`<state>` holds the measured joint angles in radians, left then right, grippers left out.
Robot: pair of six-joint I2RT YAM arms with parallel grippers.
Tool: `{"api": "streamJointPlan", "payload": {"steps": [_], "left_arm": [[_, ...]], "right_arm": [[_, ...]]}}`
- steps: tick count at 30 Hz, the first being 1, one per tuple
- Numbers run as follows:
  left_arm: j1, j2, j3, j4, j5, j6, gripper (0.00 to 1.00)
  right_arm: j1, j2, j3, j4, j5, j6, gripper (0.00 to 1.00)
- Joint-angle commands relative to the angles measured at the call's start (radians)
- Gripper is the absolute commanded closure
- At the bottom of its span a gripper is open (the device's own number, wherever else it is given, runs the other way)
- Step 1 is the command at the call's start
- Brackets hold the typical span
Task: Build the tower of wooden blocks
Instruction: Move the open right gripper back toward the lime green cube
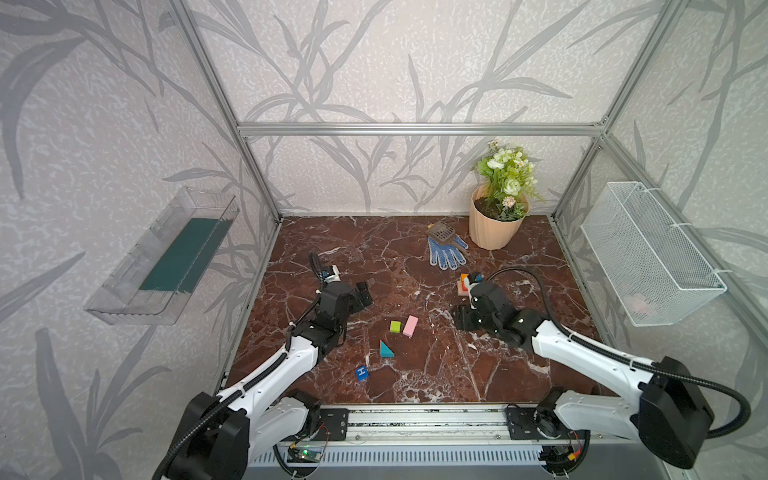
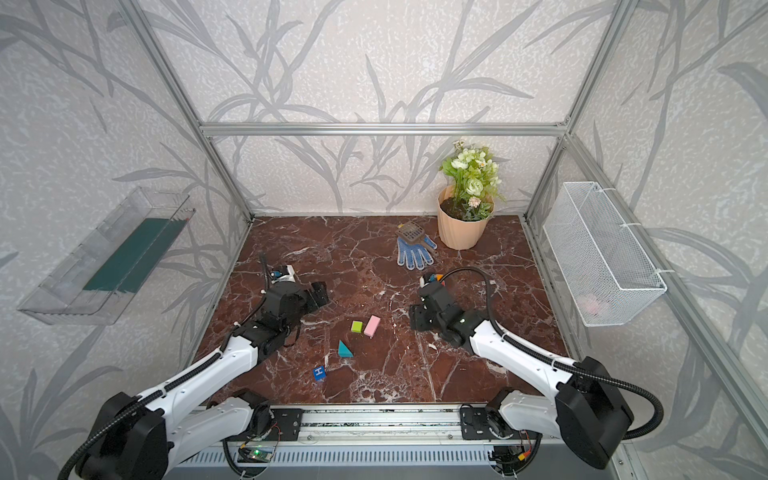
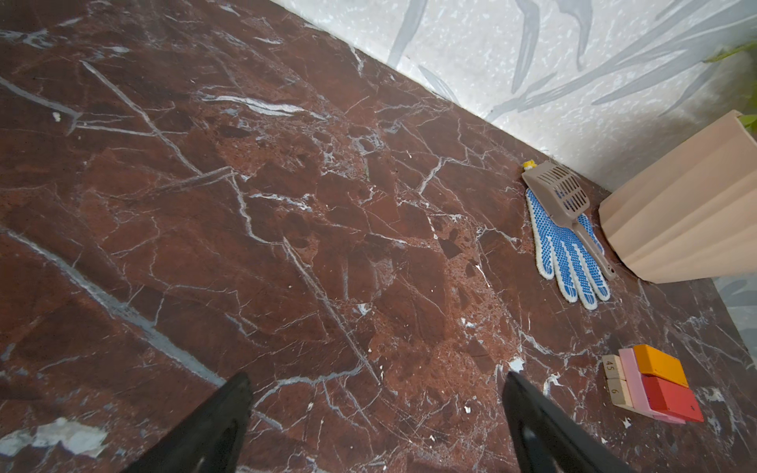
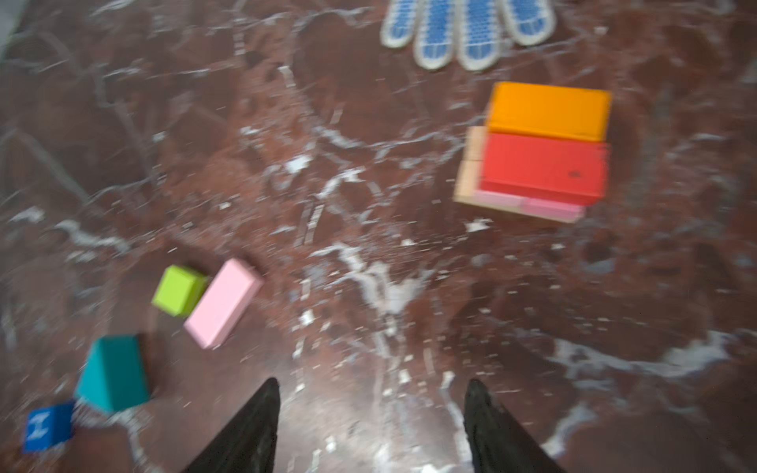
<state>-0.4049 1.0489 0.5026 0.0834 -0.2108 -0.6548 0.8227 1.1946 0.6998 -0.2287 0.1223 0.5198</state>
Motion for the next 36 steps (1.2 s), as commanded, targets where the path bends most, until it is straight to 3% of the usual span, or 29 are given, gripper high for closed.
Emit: {"api": "streamJointPlan", "payload": {"steps": [1, 8, 13, 23, 28, 36], "left_arm": [[-0.002, -0.027, -0.014, 0.023, -0.012, -0.004, 0.03], [0.0, -0.043, 0.02, -0.113, -0.139, -0.062, 0.03], [0.0, -0.111, -0.022, -0.123, -0.265, -0.1, 0.01], [0.001, -0.204, -0.104, -0.025, -0.263, -0.089, 0.01], [0.001, -0.171, -0.094, -0.017, -0.247, -0.091, 0.01], [0.002, -0.111, -0.057, -0.03, -0.211, -0.085, 0.01]], "right_arm": [[0.131, 0.03, 0.018, 0.075, 0.036, 0.019, 0.29], [0.223, 0.29, 0.21, 0.019, 0.008, -0.065, 0.35], [0.228, 0.472, 0.358, -0.048, 0.021, -0.141, 0.39], [0.229, 0.728, 0.572, -0.14, 0.042, -0.237, 0.39], [0.23, 0.81, 0.648, -0.17, 0.037, -0.26, 0.31], [0.229, 0.865, 0.702, -0.195, 0.052, -0.28, 0.31]]}}
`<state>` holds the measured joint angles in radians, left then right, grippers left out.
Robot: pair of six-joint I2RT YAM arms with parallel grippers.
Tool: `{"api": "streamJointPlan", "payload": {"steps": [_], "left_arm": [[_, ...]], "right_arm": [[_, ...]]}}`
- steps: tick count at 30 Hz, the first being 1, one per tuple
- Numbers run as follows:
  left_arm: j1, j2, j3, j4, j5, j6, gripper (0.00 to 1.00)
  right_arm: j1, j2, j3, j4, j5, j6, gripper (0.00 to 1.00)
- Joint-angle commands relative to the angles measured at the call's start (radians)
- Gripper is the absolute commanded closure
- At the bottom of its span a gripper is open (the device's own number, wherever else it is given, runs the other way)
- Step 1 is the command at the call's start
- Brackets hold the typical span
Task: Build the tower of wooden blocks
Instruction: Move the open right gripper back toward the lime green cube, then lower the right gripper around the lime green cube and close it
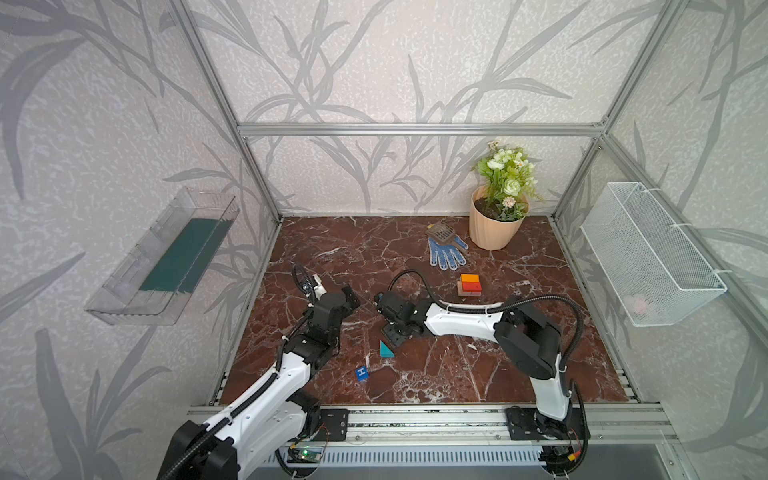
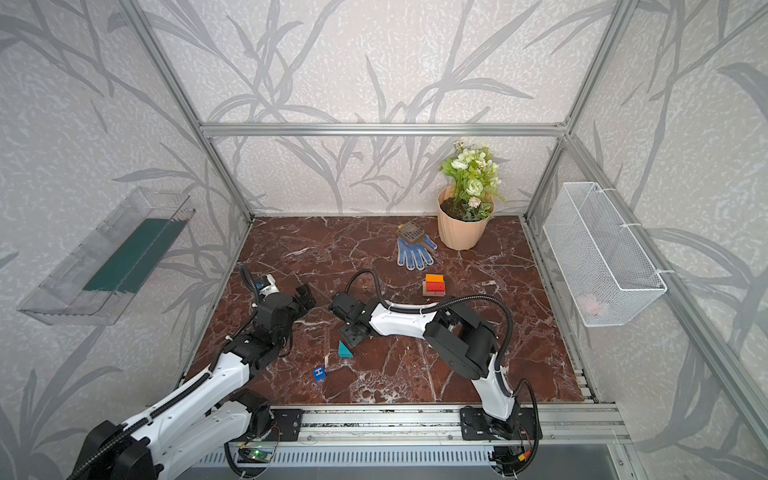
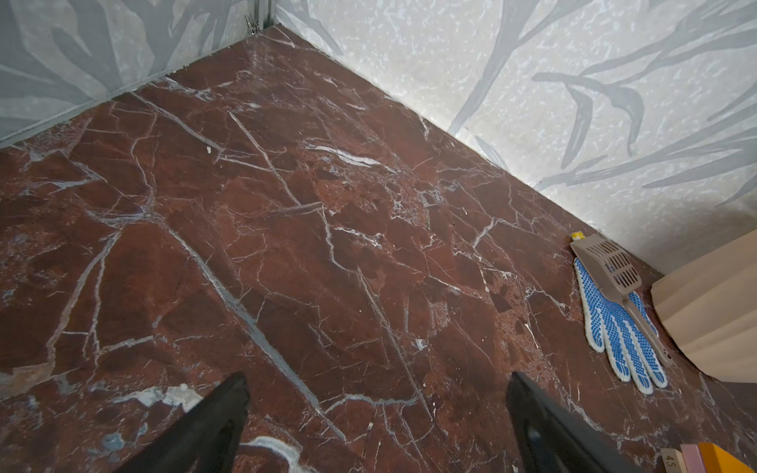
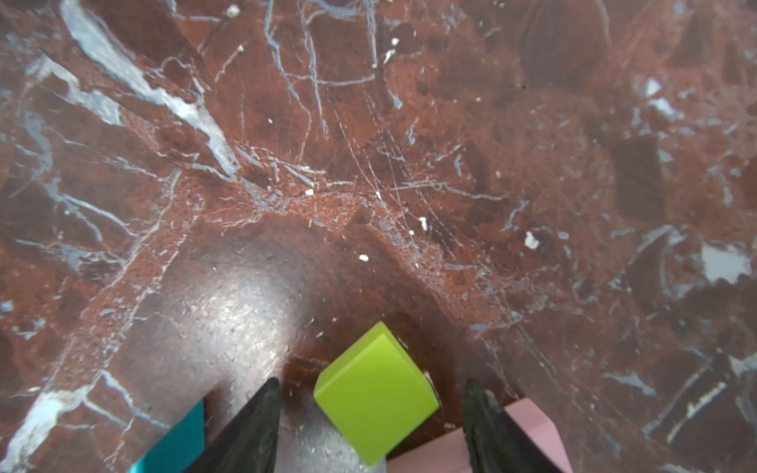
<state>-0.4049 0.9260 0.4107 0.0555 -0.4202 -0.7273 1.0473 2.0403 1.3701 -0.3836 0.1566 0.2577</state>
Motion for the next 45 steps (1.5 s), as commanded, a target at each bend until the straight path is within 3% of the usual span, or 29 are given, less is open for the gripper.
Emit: {"api": "streamJointPlan", "payload": {"steps": [1, 6, 11, 30, 45], "left_arm": [[0.001, 0.018, 0.038, -0.004, 0.004, -0.011, 0.01], [0.001, 0.03, 0.049, -0.013, 0.012, -0.01, 0.01], [0.002, 0.027, 0.048, -0.014, 0.015, -0.009, 0.01], [0.002, 0.028, 0.051, -0.012, 0.024, -0.003, 0.01], [0.003, 0.022, 0.054, -0.018, 0.038, -0.005, 0.02]], "right_arm": [[0.004, 0.022, 0.034, -0.041, 0.019, -0.019, 0.31], [0.003, 0.033, 0.041, -0.052, 0.047, -0.022, 0.3], [-0.008, 0.046, 0.048, -0.074, 0.093, 0.007, 0.37], [-0.114, 0.081, 0.067, -0.07, -0.012, 0.061, 0.47], [-0.068, 0.026, 0.023, -0.11, 0.009, 0.122, 0.48]]}}
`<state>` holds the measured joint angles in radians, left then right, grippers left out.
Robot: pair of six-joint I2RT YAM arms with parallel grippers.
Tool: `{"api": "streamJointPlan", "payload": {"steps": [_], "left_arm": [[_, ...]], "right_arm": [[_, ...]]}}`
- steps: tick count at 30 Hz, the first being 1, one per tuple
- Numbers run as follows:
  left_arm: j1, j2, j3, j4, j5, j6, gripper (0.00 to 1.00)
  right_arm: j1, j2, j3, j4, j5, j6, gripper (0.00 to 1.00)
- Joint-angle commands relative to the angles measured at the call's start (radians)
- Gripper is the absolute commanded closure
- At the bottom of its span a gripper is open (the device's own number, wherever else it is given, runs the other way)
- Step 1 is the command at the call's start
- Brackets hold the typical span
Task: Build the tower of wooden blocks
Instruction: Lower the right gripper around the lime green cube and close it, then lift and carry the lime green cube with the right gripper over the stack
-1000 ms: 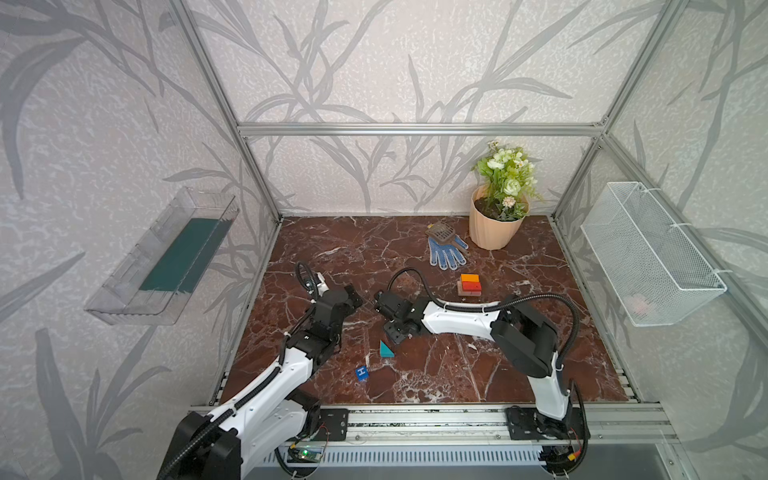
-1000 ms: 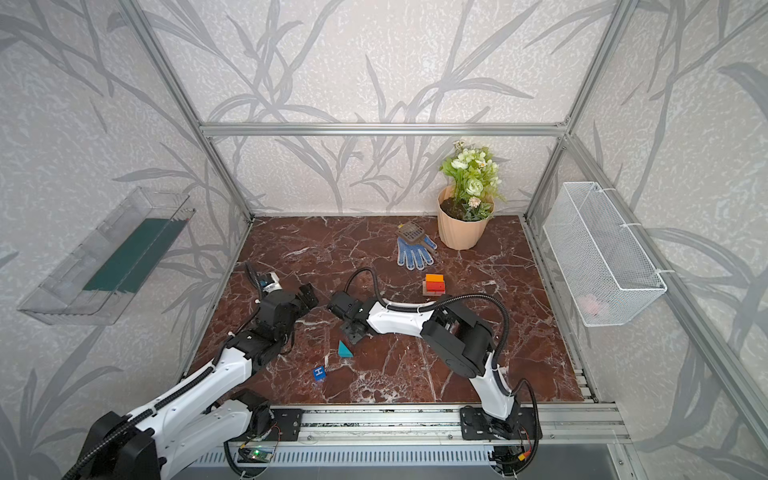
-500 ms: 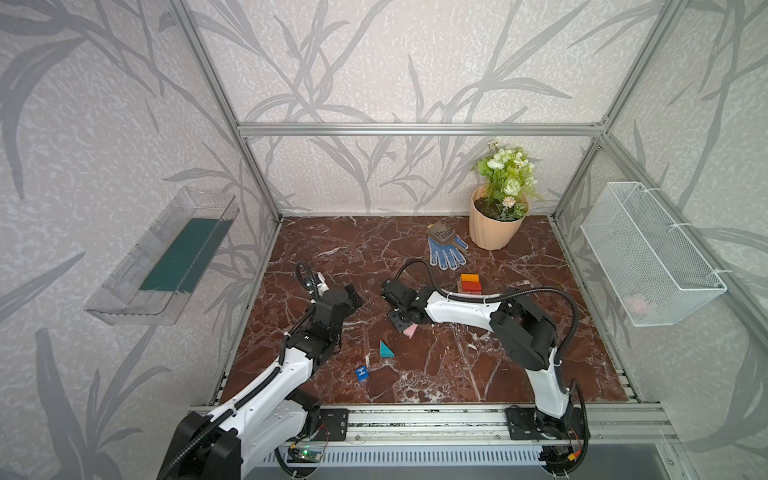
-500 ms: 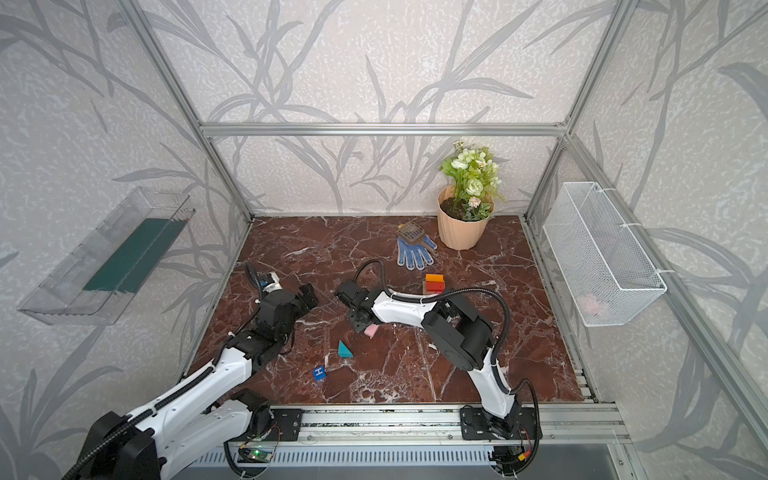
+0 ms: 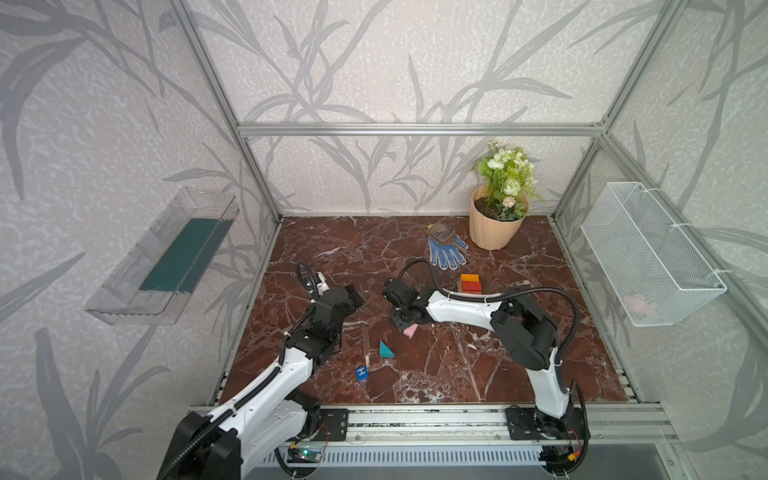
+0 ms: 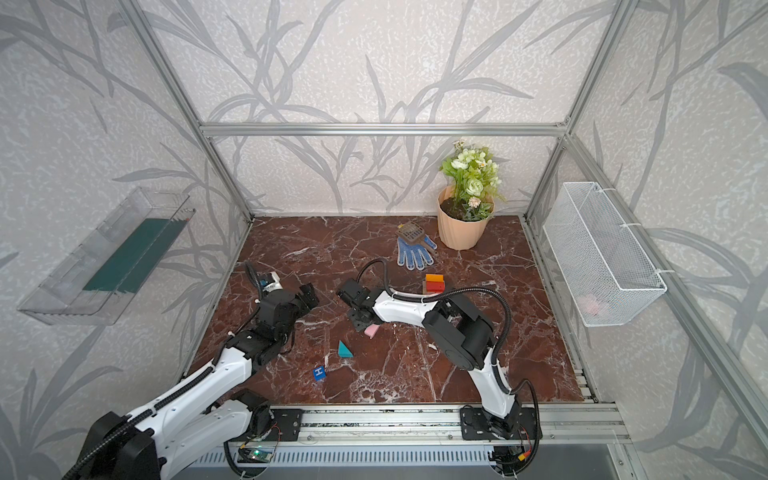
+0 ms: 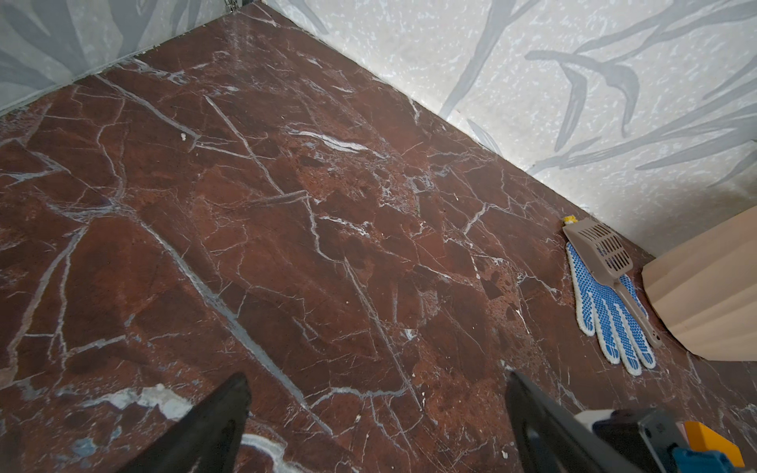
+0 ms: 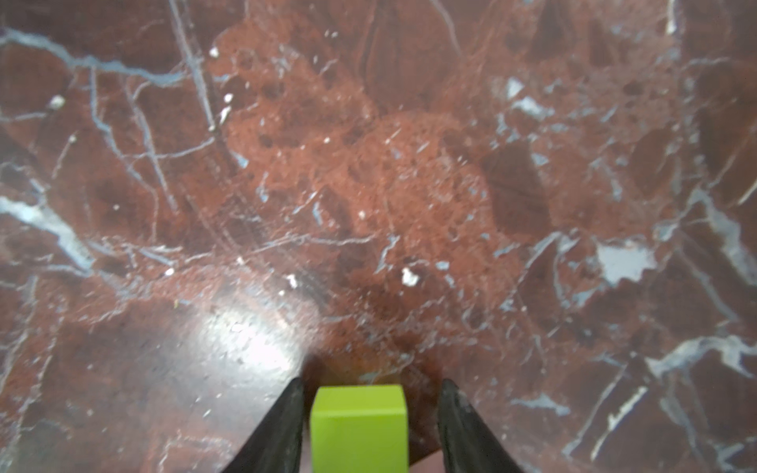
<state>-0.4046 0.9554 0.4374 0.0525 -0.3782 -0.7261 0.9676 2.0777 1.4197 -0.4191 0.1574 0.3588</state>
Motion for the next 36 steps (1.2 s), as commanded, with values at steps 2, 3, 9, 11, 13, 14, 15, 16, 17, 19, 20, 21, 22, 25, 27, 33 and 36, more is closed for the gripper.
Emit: {"api": "streamJointPlan", "payload": {"steps": [2, 3, 9, 11, 13, 14, 15, 16, 17, 19, 20, 21, 22, 25, 27, 33, 36], "left_arm": [[0.002, -0.009, 0.028, -0.016, -0.003, -0.006, 0.02], [0.003, -0.009, 0.027, -0.017, -0.003, -0.006, 0.01], [0.003, -0.012, 0.029, -0.02, -0.001, -0.005, 0.02], [0.002, -0.014, 0.029, -0.019, 0.001, -0.006, 0.02], [0.003, -0.015, 0.029, -0.019, 0.002, -0.006, 0.02], [0.003, -0.015, 0.029, -0.02, 0.002, -0.006, 0.02], [0.003, -0.014, 0.029, -0.02, 0.003, -0.006, 0.02], [0.003, -0.016, 0.029, -0.019, 0.003, -0.007, 0.02], [0.003, -0.015, 0.03, -0.019, 0.005, -0.007, 0.02], [0.003, -0.017, 0.029, -0.022, 0.005, -0.007, 0.02], [0.003, -0.017, 0.029, -0.021, 0.007, -0.009, 0.02], [0.003, -0.018, 0.029, -0.022, 0.008, -0.009, 0.02], [0.003, -0.018, 0.029, -0.021, 0.011, -0.01, 0.02], [0.003, -0.018, 0.027, -0.022, 0.012, -0.012, 0.02], [0.003, -0.017, 0.027, -0.02, 0.015, -0.012, 0.02], [0.003, -0.009, 0.028, -0.017, 0.016, -0.013, 0.02], [0.003, -0.006, 0.027, -0.015, 0.02, -0.015, 0.02]], "right_arm": [[0.013, -0.012, -0.024, -0.084, 0.013, 0.027, 0.5], [0.013, -0.012, -0.022, -0.088, 0.014, 0.031, 0.51], [0.014, -0.018, -0.021, -0.097, 0.021, 0.049, 0.61], [0.013, -0.019, -0.014, -0.109, 0.027, 0.054, 0.64], [0.013, -0.025, -0.008, -0.118, 0.036, 0.06, 0.67], [0.013, -0.029, -0.006, -0.121, 0.039, 0.063, 0.68], [0.014, -0.038, -0.005, -0.124, 0.042, 0.067, 0.7], [0.014, -0.051, -0.005, -0.126, 0.046, 0.072, 0.71], [0.014, -0.063, -0.007, -0.126, 0.049, 0.076, 0.73], [0.013, -0.095, -0.008, -0.132, 0.068, 0.083, 0.75], [0.013, -0.11, -0.008, -0.138, 0.081, 0.086, 0.76], [0.014, -0.131, -0.006, -0.15, 0.103, 0.09, 0.78], [0.014, -0.152, -0.006, -0.16, 0.125, 0.092, 0.8], [0.012, -0.233, -0.023, -0.185, 0.196, 0.104, 0.83], [0.008, -0.297, -0.051, -0.187, 0.231, 0.11, 0.84], [-0.041, -0.515, -0.191, -0.164, 0.303, 0.124, 0.85], [-0.086, -0.622, -0.286, -0.129, 0.348, 0.122, 0.89]]}}
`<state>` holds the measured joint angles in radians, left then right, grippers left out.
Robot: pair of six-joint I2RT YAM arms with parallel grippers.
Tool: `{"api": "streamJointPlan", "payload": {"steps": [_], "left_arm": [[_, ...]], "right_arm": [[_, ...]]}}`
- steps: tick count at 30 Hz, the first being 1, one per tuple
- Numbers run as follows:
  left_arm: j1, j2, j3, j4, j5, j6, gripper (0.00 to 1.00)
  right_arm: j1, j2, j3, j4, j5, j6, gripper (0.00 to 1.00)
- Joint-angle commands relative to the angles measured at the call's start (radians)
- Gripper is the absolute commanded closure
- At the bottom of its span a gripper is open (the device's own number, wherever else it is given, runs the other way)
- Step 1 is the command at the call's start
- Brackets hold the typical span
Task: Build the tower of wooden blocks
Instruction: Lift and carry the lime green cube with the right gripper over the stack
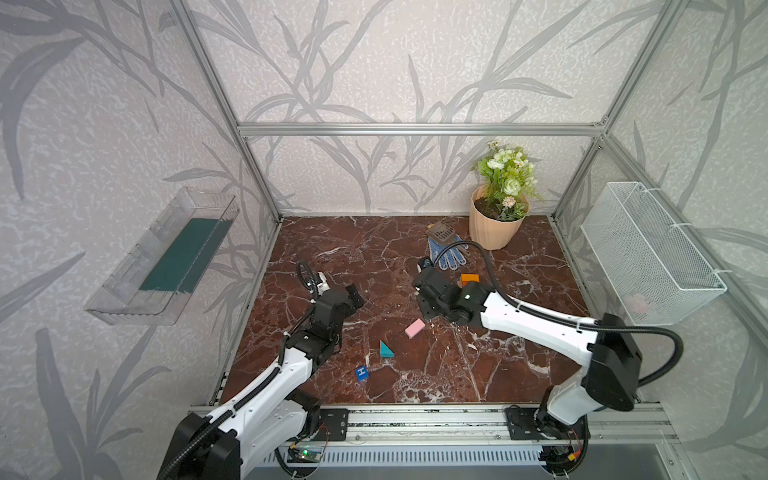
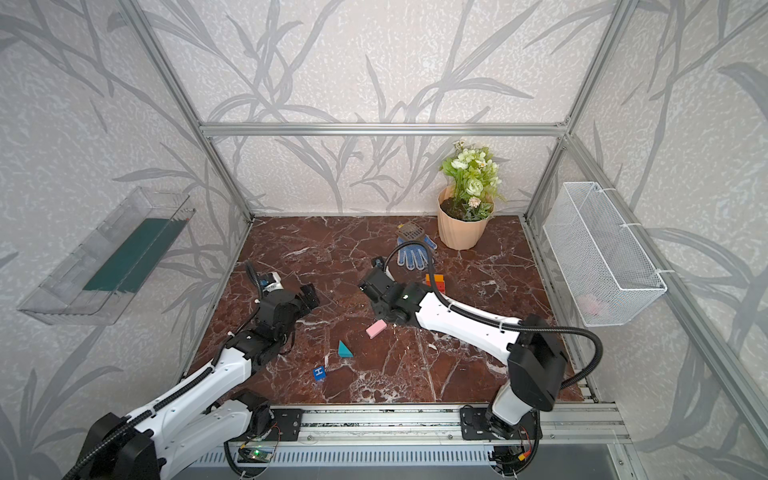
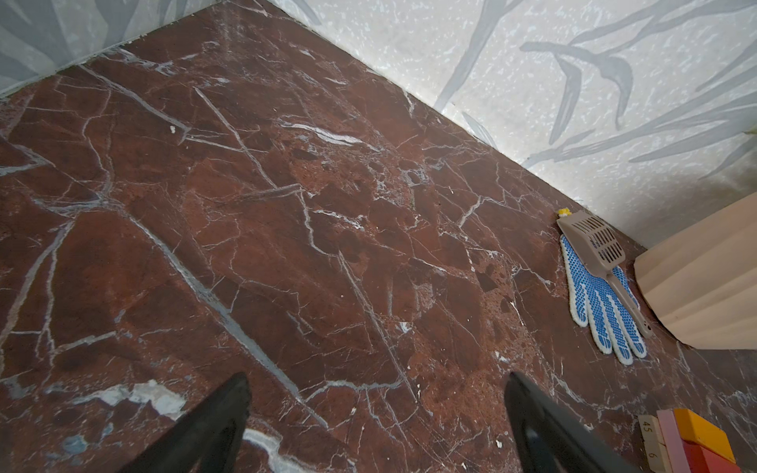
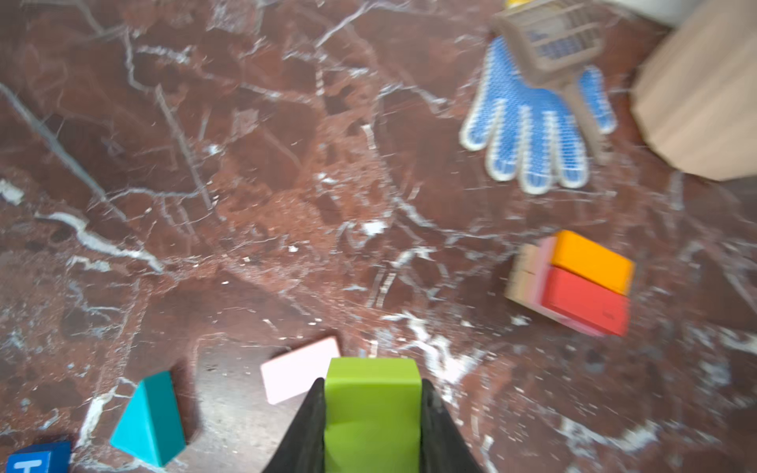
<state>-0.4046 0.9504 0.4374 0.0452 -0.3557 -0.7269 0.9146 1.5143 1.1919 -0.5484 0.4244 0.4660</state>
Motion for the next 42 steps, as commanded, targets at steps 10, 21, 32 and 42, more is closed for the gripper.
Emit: {"api": "streamJointPlan", "payload": {"steps": [10, 21, 32, 42], "left_arm": [[0.003, 0.0, 0.029, -0.011, -0.003, -0.014, 0.02], [0.003, 0.004, 0.029, -0.011, 0.001, -0.017, 0.03], [0.003, 0.01, 0.029, -0.007, -0.001, -0.018, 0.02], [0.003, 0.036, 0.039, -0.007, 0.005, -0.02, 0.02]], "right_arm": [[-0.226, -0.357, -0.288, 0.015, 0.116, 0.036, 0.91], [-0.457, -0.38, -0.419, 0.142, 0.068, -0.034, 1.0], [-0.52, -0.169, -0.456, 0.414, -0.065, -0.09, 1.0], [-0.542, -0.031, -0.343, 0.434, -0.169, -0.136, 1.0]]}}
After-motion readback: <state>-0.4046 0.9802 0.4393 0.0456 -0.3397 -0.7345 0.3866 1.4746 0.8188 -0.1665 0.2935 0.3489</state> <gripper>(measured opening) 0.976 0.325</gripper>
